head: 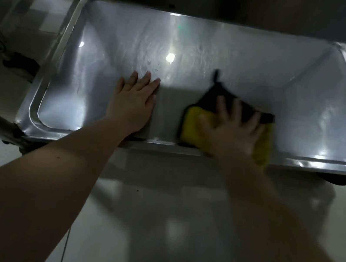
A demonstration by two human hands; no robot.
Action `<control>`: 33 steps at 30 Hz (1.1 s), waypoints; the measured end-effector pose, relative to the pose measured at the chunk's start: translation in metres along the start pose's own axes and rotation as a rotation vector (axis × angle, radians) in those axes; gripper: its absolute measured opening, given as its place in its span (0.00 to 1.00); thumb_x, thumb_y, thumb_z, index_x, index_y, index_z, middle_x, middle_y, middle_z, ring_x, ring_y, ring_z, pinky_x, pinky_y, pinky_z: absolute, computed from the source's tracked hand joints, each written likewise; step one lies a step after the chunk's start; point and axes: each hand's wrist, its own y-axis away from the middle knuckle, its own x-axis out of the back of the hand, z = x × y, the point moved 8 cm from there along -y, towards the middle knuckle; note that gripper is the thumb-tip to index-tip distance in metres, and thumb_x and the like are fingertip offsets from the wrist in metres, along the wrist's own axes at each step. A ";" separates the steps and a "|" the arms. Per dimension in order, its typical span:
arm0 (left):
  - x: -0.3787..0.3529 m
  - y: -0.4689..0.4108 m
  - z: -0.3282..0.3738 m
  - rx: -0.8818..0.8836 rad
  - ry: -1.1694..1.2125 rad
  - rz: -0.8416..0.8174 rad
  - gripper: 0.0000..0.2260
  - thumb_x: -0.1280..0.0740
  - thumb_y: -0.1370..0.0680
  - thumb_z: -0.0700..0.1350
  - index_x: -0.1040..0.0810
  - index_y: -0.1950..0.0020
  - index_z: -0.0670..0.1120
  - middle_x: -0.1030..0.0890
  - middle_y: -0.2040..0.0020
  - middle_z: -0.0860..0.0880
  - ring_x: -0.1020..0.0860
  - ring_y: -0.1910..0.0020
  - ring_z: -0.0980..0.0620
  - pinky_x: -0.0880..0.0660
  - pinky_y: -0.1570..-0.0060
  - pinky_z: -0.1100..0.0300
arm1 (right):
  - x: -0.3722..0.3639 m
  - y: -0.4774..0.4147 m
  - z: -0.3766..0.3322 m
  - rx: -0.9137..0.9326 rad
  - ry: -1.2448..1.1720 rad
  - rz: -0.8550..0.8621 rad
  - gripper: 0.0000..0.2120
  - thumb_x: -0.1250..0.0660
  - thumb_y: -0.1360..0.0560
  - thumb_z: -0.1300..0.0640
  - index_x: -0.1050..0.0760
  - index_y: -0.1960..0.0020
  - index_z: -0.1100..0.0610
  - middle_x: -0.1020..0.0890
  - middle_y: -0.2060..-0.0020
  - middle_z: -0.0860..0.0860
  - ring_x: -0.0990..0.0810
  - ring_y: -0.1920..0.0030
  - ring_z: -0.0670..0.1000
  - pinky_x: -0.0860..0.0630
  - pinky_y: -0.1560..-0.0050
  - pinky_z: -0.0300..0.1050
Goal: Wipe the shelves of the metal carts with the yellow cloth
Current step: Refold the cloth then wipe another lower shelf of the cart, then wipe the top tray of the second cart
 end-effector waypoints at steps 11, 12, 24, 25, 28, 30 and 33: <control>0.031 0.042 0.009 -0.147 0.250 0.147 0.16 0.31 0.26 0.56 0.16 0.43 0.50 0.18 0.47 0.49 0.26 0.43 0.43 0.34 0.44 0.55 | 0.025 0.034 -0.038 0.332 -0.250 0.151 0.16 0.40 0.19 0.51 0.27 0.32 0.46 0.30 0.29 0.42 0.40 0.30 0.52 0.47 0.33 0.48; 0.031 0.043 0.013 -0.163 0.220 0.143 0.15 0.30 0.26 0.56 0.16 0.44 0.50 0.19 0.47 0.49 0.26 0.42 0.42 0.34 0.44 0.53 | 0.027 0.033 -0.035 0.355 -0.251 0.157 0.14 0.39 0.19 0.51 0.25 0.34 0.47 0.28 0.31 0.43 0.39 0.32 0.53 0.46 0.34 0.47; 0.049 -0.009 0.083 -0.243 -0.003 0.111 0.07 0.36 0.19 0.48 0.22 0.45 0.47 0.22 0.45 0.47 0.28 0.42 0.46 0.33 0.42 0.51 | 0.049 -0.002 -0.008 0.163 -0.300 0.175 0.11 0.32 0.23 0.52 0.24 0.43 0.56 0.25 0.42 0.56 0.32 0.38 0.60 0.35 0.40 0.52; 0.043 -0.013 0.087 -0.252 -0.027 0.085 0.07 0.36 0.19 0.47 0.23 0.44 0.47 0.22 0.44 0.46 0.28 0.42 0.46 0.32 0.42 0.51 | 0.044 -0.007 -0.009 0.160 -0.268 0.103 0.15 0.31 0.24 0.49 0.25 0.42 0.56 0.27 0.40 0.56 0.33 0.37 0.60 0.34 0.37 0.54; 0.027 -0.011 0.086 -0.257 0.083 0.057 0.09 0.38 0.19 0.44 0.25 0.38 0.48 0.23 0.41 0.47 0.28 0.40 0.46 0.32 0.41 0.51 | 0.034 -0.022 -0.008 0.124 -0.329 -0.050 0.22 0.26 0.29 0.45 0.27 0.42 0.54 0.26 0.43 0.55 0.30 0.38 0.58 0.29 0.38 0.57; 0.019 -0.004 0.081 -0.290 0.136 0.068 0.12 0.40 0.18 0.43 0.26 0.35 0.47 0.24 0.38 0.47 0.29 0.37 0.46 0.32 0.38 0.51 | 0.032 -0.029 -0.008 0.123 -0.388 -0.089 0.24 0.23 0.30 0.46 0.28 0.42 0.56 0.25 0.47 0.53 0.27 0.45 0.55 0.26 0.47 0.52; 0.012 0.005 0.077 -0.347 0.152 0.117 0.14 0.40 0.17 0.46 0.26 0.32 0.46 0.24 0.35 0.46 0.29 0.35 0.44 0.36 0.36 0.51 | 0.028 -0.030 -0.016 0.176 -0.377 -0.178 0.21 0.24 0.28 0.49 0.28 0.43 0.58 0.27 0.52 0.53 0.27 0.51 0.52 0.29 0.53 0.47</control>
